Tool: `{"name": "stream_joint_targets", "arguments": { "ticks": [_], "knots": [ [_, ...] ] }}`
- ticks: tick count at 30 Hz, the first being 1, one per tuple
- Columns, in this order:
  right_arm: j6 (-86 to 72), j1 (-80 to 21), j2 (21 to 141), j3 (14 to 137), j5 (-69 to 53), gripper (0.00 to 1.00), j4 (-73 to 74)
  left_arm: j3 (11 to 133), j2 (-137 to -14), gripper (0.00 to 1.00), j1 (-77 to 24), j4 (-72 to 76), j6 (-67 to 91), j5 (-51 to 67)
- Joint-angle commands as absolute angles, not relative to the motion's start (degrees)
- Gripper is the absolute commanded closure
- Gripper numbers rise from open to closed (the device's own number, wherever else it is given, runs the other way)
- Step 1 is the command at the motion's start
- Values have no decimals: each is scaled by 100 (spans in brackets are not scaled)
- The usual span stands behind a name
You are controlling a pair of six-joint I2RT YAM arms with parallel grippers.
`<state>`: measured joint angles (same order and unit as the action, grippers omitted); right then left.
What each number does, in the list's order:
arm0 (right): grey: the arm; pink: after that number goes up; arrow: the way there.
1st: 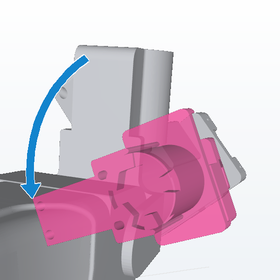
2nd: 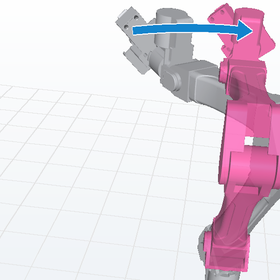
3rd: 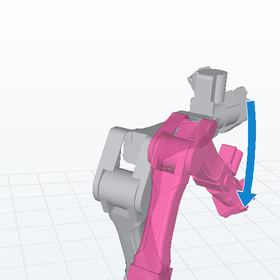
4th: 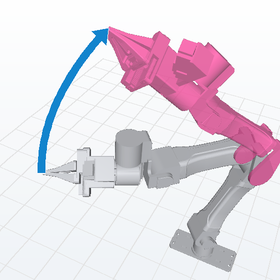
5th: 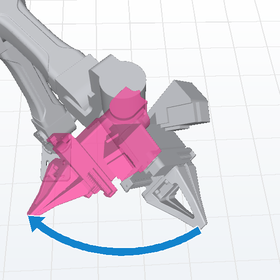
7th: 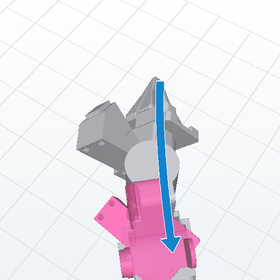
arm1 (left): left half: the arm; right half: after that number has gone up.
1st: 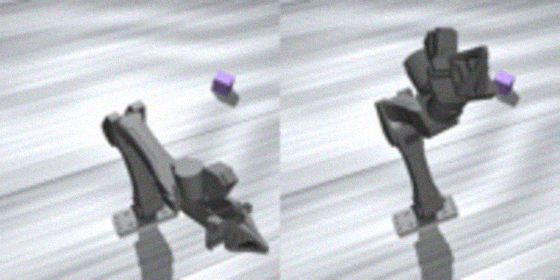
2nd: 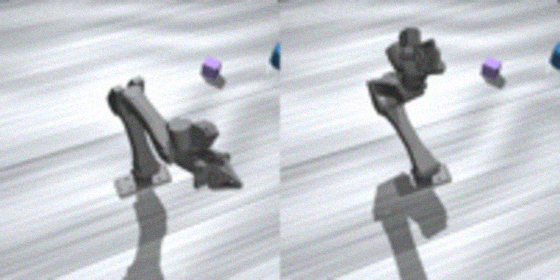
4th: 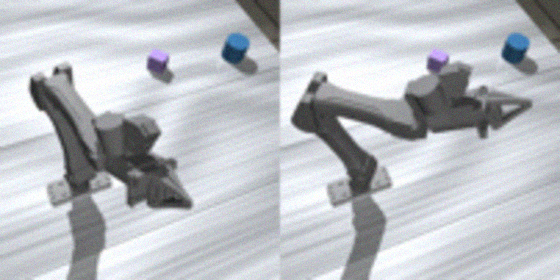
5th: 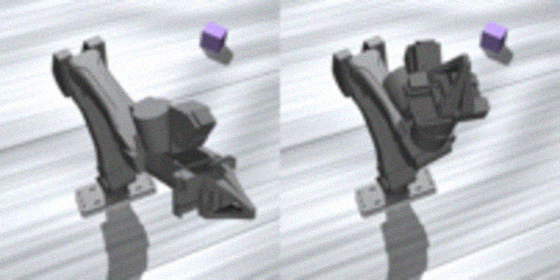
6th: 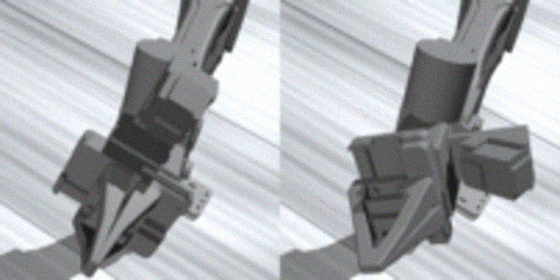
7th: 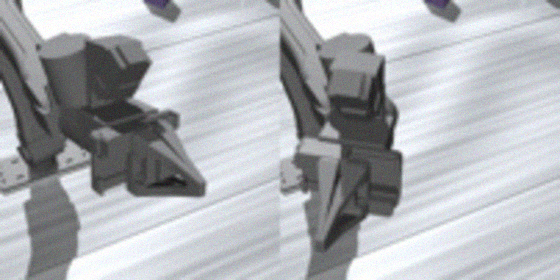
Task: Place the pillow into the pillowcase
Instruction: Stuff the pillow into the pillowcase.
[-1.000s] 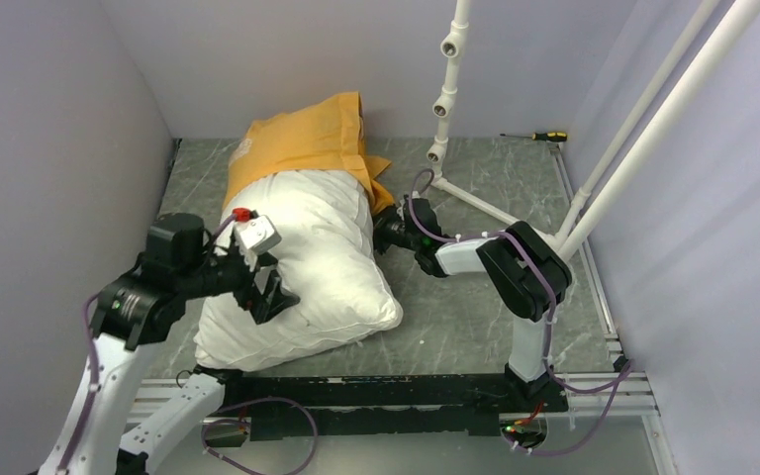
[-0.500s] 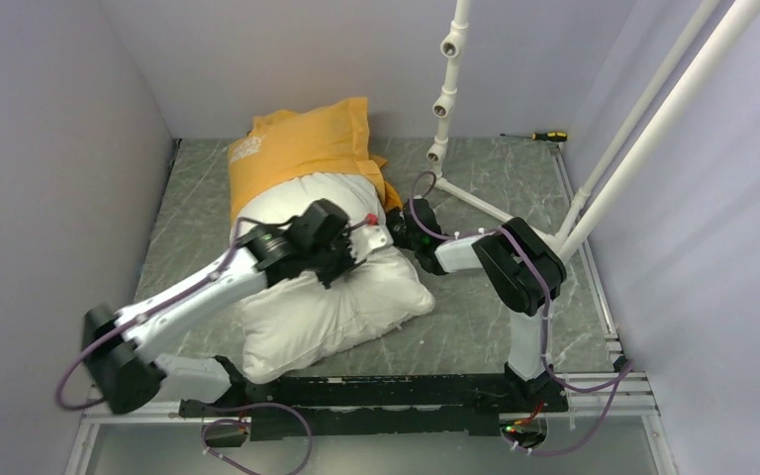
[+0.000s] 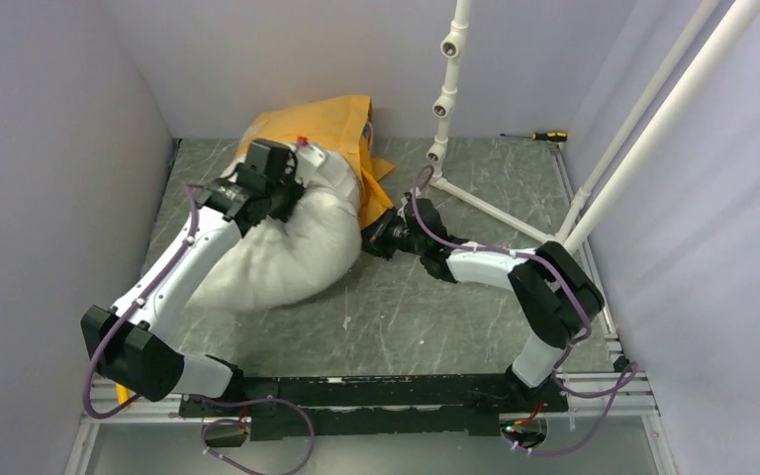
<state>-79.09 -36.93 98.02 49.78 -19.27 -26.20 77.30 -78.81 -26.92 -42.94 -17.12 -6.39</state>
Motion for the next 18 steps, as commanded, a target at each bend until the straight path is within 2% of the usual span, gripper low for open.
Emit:
{"name": "stream_joint_targets", "arguments": {
  "ticks": [1, 5, 9, 18],
  "knots": [
    [-7603, -4407, 8858, 4962, -3670, 100, -2915, 8348, -8474, 100, -1886, -2986, -2125, -2364],
    [-7717, -4676, 8746, 4927, -3765, 100, -3604, 9037, -9059, 100, -1784, -3277, -1911, -2281],
    [-7922, -4746, 8502, 4900, -3687, 100, -4330, 9215, -9303, 100, -1816, -3343, -1632, -1819],
    [-6690, -5037, 8431, 5993, -4045, 100, -3207, 8727, -9323, 100, -2652, -3544, -1093, -1720]
  ]
}}
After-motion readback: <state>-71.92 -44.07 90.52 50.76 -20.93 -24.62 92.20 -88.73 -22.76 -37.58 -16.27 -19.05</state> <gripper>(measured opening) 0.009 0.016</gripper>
